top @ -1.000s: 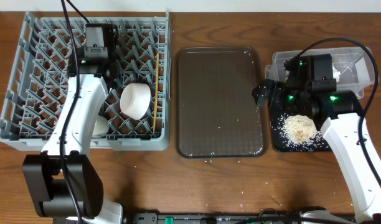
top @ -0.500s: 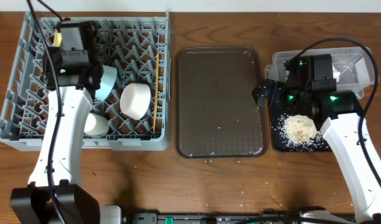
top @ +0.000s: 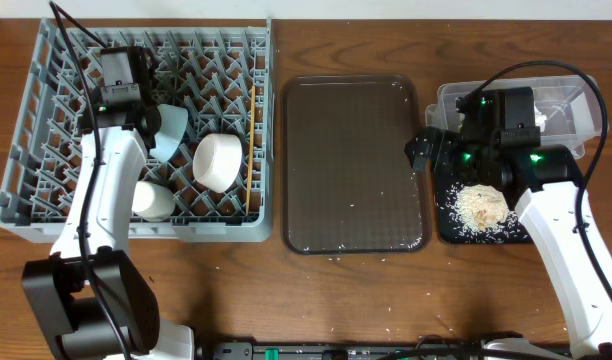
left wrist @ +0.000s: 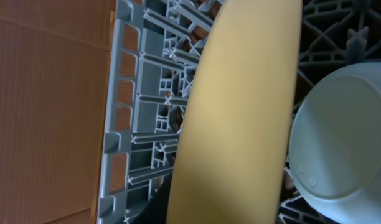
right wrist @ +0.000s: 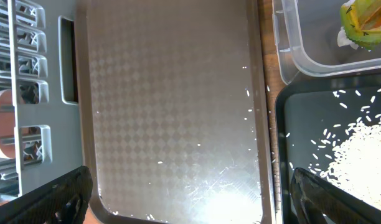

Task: Sort waste into correct bins and load items into the dishwasher
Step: 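Lower the yellow plate upright into the rack slots and release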

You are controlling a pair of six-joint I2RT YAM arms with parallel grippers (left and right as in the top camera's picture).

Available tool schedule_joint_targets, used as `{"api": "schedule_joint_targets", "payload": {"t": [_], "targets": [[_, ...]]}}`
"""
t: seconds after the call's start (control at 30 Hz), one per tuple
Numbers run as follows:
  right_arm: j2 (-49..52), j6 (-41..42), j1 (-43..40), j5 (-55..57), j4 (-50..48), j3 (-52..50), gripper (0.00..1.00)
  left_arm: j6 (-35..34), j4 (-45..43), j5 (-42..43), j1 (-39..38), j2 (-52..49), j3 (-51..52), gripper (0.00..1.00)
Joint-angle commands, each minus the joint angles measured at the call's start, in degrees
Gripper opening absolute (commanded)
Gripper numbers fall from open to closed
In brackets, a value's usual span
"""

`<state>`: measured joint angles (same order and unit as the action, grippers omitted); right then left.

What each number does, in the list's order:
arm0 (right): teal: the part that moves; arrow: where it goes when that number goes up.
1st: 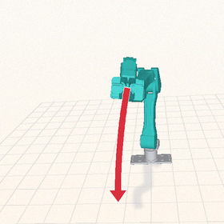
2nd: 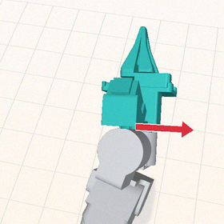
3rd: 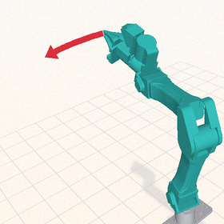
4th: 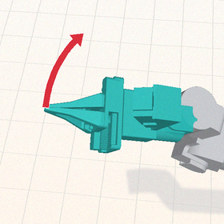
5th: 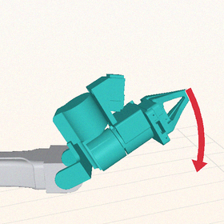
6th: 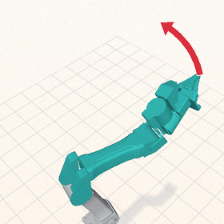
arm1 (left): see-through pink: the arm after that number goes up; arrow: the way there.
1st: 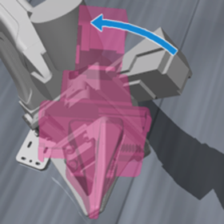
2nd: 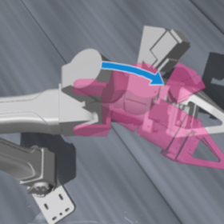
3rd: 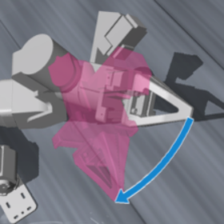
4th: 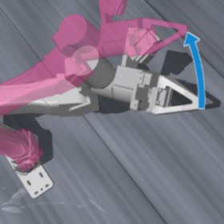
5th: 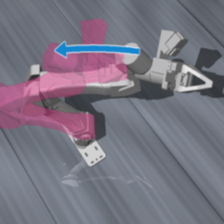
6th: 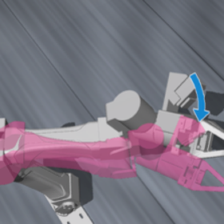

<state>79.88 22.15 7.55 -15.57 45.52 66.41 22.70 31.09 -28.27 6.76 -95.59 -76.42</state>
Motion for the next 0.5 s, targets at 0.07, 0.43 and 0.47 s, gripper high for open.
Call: {"api": "schedule_joint_targets", "payload": {"t": [0.07, 0.43, 0.47], "targets": [[-0.04, 0.55, 0.74, 0.37, -0.04, 0.28, 0.99, -0.26, 0.07, 2.75, -0.02, -1.33, 0.20, 0.24], [-0.04, 0.55, 0.74, 0.35, 0.02, 0.28, 0.99, -3.67, -0.09, 2.78, -0.48, 0.17, 0.17, 0.79], [-0.04, 0.55, 0.74, 0.35, 0.07, 0.28, 0.99, -4.26, -0.11, 2.80, -0.59, 0.76, 0.17, 0.81]]}}
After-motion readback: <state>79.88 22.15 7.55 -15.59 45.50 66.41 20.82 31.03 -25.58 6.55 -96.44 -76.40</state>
